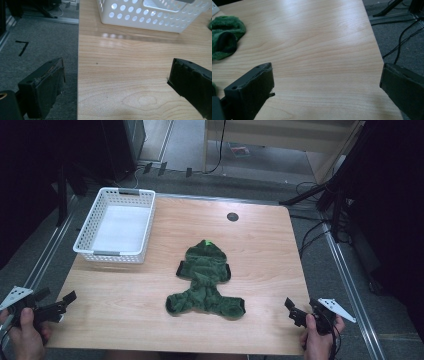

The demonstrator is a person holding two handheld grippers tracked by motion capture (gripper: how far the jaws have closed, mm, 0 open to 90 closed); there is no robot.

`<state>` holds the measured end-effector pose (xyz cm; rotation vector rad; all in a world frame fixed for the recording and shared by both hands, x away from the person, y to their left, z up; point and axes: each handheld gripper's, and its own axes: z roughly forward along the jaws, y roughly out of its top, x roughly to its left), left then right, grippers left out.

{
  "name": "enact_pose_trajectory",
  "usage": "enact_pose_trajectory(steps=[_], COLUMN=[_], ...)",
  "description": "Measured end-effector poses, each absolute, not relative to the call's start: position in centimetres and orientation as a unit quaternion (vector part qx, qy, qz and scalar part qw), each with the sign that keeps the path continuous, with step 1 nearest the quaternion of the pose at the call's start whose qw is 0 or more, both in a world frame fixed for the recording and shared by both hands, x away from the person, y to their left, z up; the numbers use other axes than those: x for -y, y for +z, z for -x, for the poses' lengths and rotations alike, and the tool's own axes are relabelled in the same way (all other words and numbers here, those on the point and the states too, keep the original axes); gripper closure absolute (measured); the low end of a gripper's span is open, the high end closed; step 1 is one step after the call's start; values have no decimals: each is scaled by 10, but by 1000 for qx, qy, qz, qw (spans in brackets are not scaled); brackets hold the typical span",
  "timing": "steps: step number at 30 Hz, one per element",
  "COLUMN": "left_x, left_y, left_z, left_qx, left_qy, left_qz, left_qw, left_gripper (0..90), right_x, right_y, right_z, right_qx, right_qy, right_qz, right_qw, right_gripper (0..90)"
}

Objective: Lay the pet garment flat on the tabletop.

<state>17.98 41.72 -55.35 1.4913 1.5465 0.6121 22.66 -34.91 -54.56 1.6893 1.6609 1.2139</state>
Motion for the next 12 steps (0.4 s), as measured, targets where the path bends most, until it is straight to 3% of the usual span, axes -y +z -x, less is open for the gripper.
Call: enact_pose_trajectory(steps=[12], left_x=[-418], left_y=[-555], left_z=[-181], left_qx=[-625], left_qy=[238], left_qz=[-600], left_qw=[438], left_gripper=[9], right_x=[346], right_y=[-547], right_z=[-228], right_qx=[-610], right_qy=[437], right_qz=[-615], right_qw=[241], right_gripper=[0])
